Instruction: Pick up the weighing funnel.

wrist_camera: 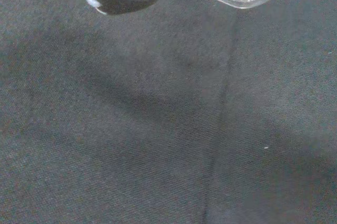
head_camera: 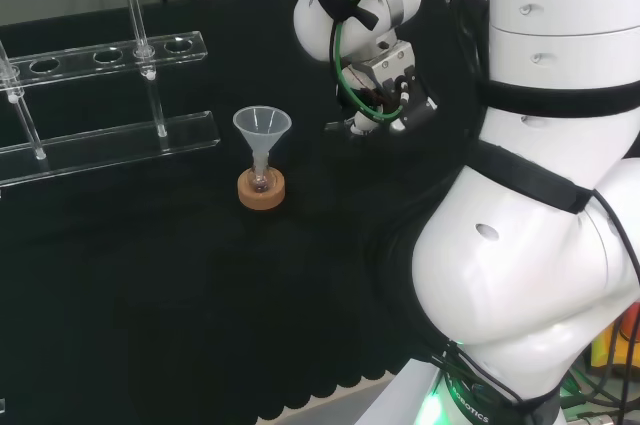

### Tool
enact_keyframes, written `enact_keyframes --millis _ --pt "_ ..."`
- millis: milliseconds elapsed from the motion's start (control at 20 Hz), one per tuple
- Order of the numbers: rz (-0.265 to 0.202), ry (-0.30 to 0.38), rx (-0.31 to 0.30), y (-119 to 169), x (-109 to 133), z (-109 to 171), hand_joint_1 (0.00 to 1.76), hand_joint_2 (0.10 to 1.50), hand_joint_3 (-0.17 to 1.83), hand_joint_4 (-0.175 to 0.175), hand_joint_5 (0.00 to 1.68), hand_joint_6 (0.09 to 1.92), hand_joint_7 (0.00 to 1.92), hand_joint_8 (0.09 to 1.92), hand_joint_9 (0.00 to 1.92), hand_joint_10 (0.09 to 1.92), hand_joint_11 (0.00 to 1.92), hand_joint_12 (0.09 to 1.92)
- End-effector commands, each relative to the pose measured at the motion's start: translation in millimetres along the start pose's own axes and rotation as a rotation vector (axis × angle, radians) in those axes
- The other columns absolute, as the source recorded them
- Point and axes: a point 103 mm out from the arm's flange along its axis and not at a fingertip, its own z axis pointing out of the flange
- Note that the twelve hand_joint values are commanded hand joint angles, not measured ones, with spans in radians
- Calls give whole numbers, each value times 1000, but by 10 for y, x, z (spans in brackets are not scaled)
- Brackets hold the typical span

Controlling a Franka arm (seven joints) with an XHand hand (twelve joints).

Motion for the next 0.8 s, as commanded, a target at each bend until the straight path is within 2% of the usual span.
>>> enact_keyframes --millis 50,800 --pt "23 -40 9 -163 -70 -158 1103 1026 63 57 1111 822 1102 566 1333 149 1105 851" --pt "47 -75 7 -564 -20 -705 1106 1017 75 56 1121 808 1111 560 1341 139 1113 844"
